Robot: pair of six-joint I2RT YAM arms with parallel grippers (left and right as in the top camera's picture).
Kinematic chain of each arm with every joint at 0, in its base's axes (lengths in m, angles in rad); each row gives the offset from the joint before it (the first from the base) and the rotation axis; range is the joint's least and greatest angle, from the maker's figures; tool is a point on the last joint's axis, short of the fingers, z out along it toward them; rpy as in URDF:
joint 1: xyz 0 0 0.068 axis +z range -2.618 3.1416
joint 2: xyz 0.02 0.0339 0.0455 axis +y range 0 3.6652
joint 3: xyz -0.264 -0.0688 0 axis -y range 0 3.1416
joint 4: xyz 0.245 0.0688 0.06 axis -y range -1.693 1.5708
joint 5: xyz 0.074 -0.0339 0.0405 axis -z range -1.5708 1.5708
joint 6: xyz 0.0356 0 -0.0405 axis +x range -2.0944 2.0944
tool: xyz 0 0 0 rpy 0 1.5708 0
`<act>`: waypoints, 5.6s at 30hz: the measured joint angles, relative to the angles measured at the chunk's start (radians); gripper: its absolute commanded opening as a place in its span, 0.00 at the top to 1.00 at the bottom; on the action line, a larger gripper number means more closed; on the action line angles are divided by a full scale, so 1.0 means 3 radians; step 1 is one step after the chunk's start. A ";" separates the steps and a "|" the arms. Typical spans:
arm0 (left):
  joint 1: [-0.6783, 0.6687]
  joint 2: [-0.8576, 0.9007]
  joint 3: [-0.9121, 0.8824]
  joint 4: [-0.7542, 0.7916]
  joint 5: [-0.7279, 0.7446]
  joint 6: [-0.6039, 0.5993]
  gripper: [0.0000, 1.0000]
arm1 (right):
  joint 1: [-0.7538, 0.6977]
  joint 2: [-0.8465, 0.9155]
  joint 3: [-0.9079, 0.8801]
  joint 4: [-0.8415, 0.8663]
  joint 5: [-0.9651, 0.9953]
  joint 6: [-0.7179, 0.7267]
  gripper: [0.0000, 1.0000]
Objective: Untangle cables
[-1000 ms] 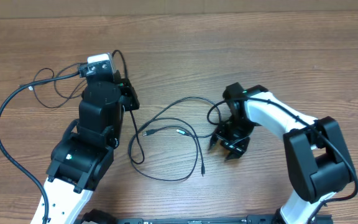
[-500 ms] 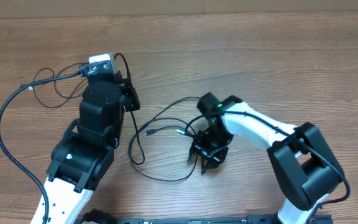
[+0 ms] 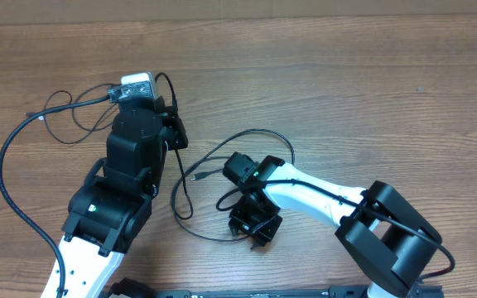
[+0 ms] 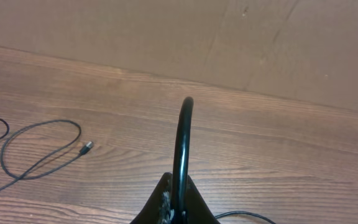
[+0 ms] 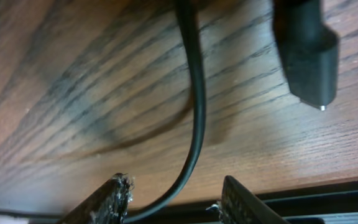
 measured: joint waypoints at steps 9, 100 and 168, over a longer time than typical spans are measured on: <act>0.0000 0.0000 0.0000 -0.0009 0.0053 0.0000 0.95 | 0.0095 0.0000 0.0000 0.0085 0.0252 0.0277 0.96; 0.0000 0.2346 0.0065 -0.1392 0.2046 -0.0305 0.81 | -0.1816 0.0000 0.0000 -0.0128 0.0950 -0.1957 0.83; -0.0338 0.2346 -0.0065 -0.0926 0.1803 -0.0571 0.62 | -0.1798 -0.0032 0.0028 0.0003 0.1150 -0.1942 0.00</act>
